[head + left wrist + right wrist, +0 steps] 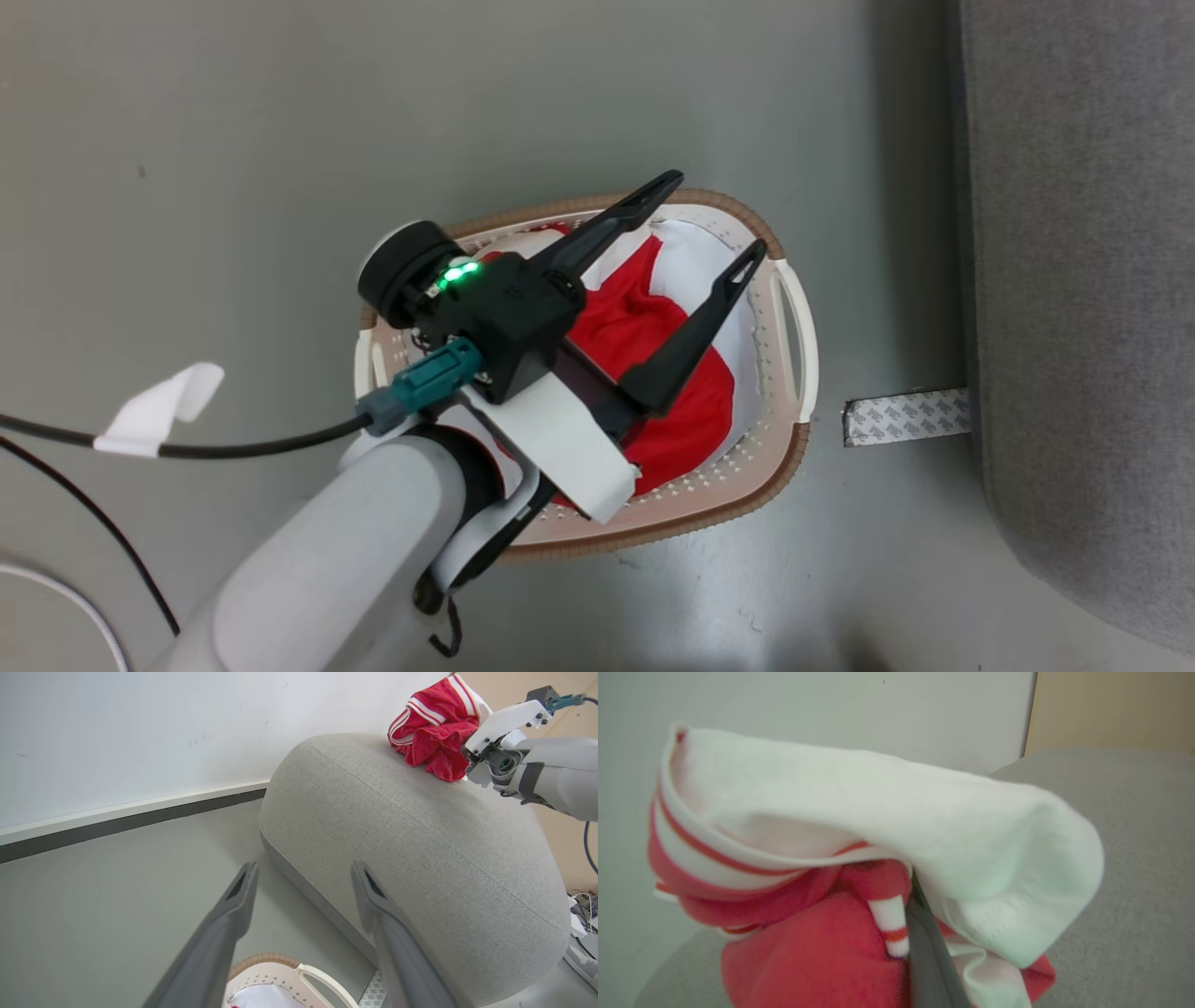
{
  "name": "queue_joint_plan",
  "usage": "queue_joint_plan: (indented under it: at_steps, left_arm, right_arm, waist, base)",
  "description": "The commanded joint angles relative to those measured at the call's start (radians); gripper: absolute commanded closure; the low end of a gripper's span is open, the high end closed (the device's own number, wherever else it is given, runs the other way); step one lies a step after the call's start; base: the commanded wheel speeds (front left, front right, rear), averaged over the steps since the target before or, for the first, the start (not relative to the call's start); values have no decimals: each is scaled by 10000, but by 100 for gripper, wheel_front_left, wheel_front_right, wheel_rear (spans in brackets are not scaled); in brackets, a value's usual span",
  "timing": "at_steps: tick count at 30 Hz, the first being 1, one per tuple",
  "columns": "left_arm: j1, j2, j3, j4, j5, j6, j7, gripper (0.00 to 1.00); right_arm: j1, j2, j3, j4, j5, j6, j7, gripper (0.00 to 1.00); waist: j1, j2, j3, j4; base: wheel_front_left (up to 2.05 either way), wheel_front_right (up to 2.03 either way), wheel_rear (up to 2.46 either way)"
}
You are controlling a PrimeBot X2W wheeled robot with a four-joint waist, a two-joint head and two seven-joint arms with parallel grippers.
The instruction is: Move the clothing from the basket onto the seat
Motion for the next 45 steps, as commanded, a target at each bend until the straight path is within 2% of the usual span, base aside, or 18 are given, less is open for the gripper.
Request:
queue_joint_plan:
  at_steps: [1, 2, 3, 4, 8, 11, 15, 20, 29, 35, 37, 43, 45]
  left_arm:
    - [96, 65, 44, 45, -147, -4, -97, 0]
    - [146, 108, 61, 71, -164, 5, -123, 0]
    - [190, 139, 75, 95, -187, 20, -161, 0]
    - [231, 173, 89, 126, -195, 32, -190, 0]
    - [371, 234, 157, 248, -245, 98, -262, 0]
    - [505, 274, 214, 370, -346, 142, -344, 0]
    - [930, 426, 355, 593, -501, 271, -543, 0]
    - [1846, 556, 637, 987, -912, 556, -1040, 0]
    - [3741, 614, 1435, 1635, -1523, 1390, -2321, 0]
    - [4948, 847, 1945, 2156, -1521, 1962, -3133, 0]
    - [5393, 768, 2182, 2288, -1685, 2127, -3338, 0]
    - [6416, 799, 2830, 2642, -1342, 2295, -3599, 0]
    - [6648, 631, 3173, 2586, -1142, 2274, -3589, 0]
  right_arm:
    - [172, 100, -191, -78, -273, -22, 5, 80]
    - [230, 252, -410, -171, -660, -22, 5, 64]
    - [314, 391, -549, -227, -947, -22, 5, 38]
    - [363, 565, -629, -262, -1244, -22, 5, 0]
    - [659, 1030, -501, -587, -1929, -22, 5, 0]
    - [1165, 1354, -34, -998, -2192, -22, 7, 0]
    - [2123, 1707, 904, -1653, -2012, -22, 5, 0]
    - [3856, 2096, 2187, -2774, -1252, -22, 5, 0]
    - [6834, 2486, 3693, -5020, 34, -22, 7, 0]
    - [8479, 2600, 4769, -5984, 548, -22, 7, 0]
    - [8973, 2644, 5098, -6206, 701, -22, 7, 0]
    - [10375, 2761, 6238, -6470, 924, -22, 7, 0]
    - [10730, 2750, 6445, -6506, 1000, -22, 7, 0]
  waist:
    - [-3, 0, 59, 74]
    - [-3, 0, 19, 51]
    - [-3, 0, -45, 15]
    - [-3, 0, -129, -27]
    - [-3, 0, -553, -230]
    - [-3, 0, -1039, -368]
    - [-3, 0, -1895, -493]
    - [-3, 0, -3238, -474]
    - [-3, 0, -5584, 140]
    - [-3, 0, -6804, 646]
    - [-3, 0, -7110, 780]
    - [-3, 0, -7829, 1149]
    - [-3, 0, -7948, 1230]
  base:
    - [0, 0, 0]
    - [0, 0, 0]
    - [0, 0, 0]
    - [0, 0, 0]
    - [0, 0, 0]
    - [0, 0, 0]
    - [0, 0, 0]
    - [0, 0, 0]
    - [0, 0, 0]
    - [0, 0, 0]
    - [0, 0, 0]
    - [0, 0, 0]
    - [0, 0, 0]
